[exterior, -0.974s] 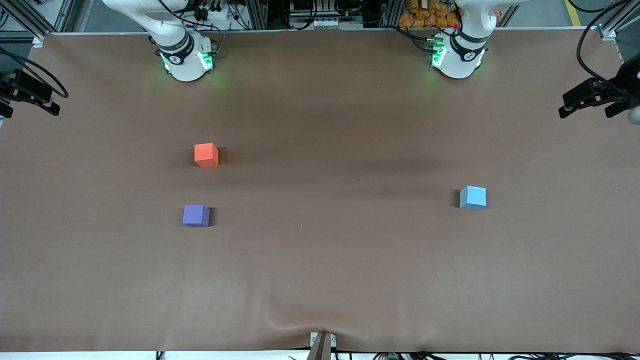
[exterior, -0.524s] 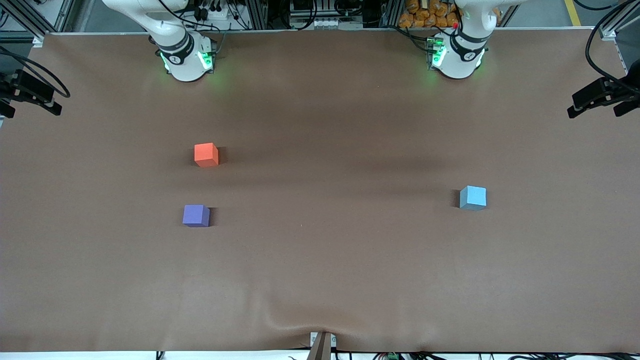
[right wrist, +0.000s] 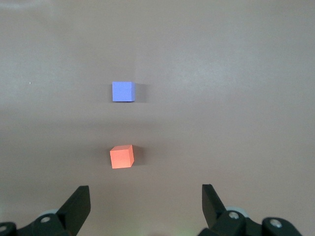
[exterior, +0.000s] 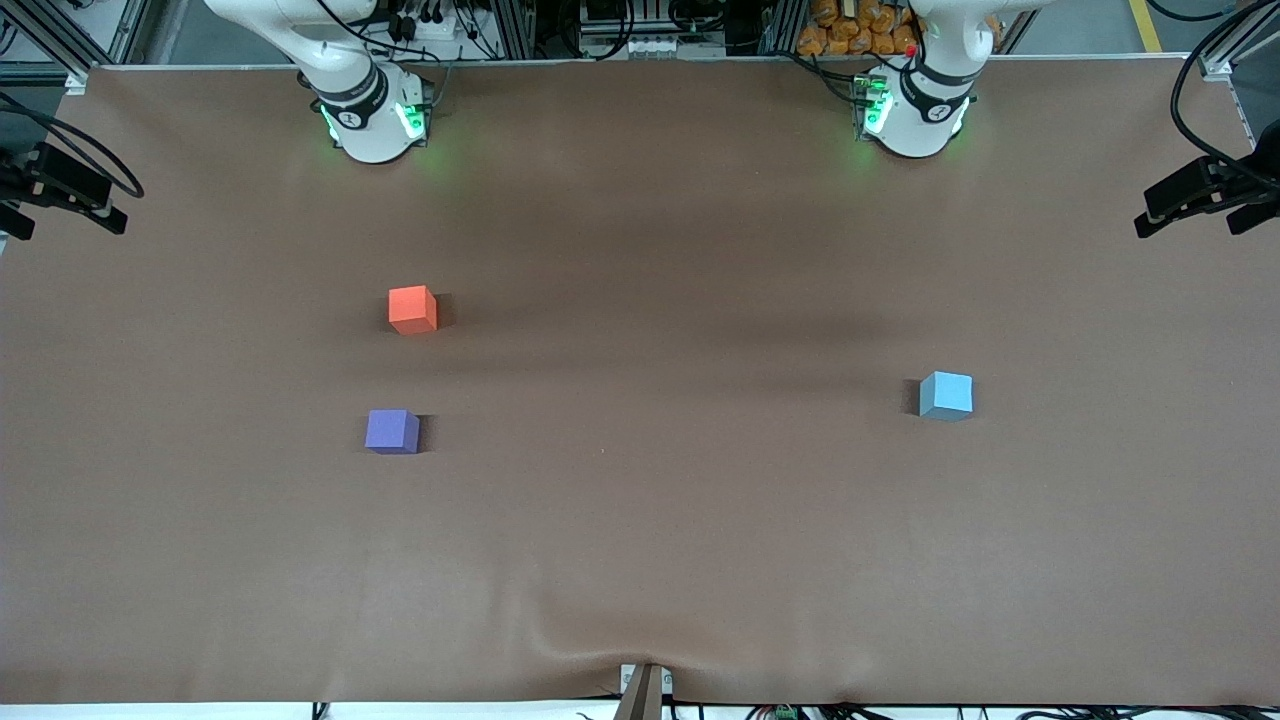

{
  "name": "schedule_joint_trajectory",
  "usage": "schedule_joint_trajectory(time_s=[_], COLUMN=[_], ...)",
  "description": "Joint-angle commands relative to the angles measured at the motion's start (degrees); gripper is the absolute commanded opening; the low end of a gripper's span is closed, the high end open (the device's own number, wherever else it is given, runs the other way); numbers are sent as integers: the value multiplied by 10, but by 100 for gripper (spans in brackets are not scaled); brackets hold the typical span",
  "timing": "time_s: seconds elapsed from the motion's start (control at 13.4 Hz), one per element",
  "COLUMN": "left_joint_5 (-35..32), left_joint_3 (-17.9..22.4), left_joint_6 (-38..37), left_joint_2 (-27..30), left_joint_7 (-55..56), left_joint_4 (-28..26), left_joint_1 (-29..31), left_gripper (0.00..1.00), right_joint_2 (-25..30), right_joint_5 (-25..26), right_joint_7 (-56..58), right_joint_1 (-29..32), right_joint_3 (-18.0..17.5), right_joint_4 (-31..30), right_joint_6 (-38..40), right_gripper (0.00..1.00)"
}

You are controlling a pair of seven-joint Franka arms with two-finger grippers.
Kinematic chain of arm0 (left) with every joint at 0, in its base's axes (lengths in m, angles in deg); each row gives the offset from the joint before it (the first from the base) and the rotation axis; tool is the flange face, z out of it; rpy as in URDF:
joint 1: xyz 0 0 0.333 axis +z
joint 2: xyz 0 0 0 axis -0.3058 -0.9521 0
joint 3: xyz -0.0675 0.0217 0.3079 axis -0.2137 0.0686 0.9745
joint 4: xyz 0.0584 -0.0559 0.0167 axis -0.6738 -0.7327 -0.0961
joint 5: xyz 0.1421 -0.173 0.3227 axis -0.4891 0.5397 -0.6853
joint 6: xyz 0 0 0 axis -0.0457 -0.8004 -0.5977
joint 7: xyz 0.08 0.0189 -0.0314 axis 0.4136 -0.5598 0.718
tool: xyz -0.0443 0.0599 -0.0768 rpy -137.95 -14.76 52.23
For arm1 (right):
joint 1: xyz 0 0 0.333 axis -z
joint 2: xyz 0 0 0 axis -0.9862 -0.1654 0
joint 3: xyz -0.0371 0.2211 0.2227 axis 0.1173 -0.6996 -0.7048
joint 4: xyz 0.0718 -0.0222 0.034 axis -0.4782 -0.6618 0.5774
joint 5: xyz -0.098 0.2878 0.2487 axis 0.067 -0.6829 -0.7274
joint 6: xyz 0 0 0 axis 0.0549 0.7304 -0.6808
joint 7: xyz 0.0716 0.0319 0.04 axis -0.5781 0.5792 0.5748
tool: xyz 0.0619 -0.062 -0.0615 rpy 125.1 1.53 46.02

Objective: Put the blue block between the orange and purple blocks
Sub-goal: 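Move the open left gripper down over the light-blue cube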

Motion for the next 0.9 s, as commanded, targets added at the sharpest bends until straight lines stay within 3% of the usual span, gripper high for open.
schedule_joint_trajectory(time_s=[0.0, 0.37, 0.6, 0.82], left_joint_5=[-1, 1, 1, 5], left_joint_3=[-3, -8, -10, -20], left_joint_6=[-4, 4, 73, 218], left_joint_2=[-2, -4, -4, -6], left_joint_7=[-1, 16, 16, 16], left_joint_4=[3, -31, -119, -245], left_joint_1=[3, 0, -2, -3], left_gripper=[100, 100, 100, 100], right_joint_2=[-9, -17, -17, -17], right_joint_5=[-6, -5, -8, -6], right_joint_7=[-1, -1, 1, -1], right_joint_1=[-5, -39, -46, -85], right_joint_3=[1, 1, -1, 0], right_joint_4=[13, 20, 20, 20], right_joint_6=[-2, -14, -12, -7], right_gripper=[100, 100, 100, 100])
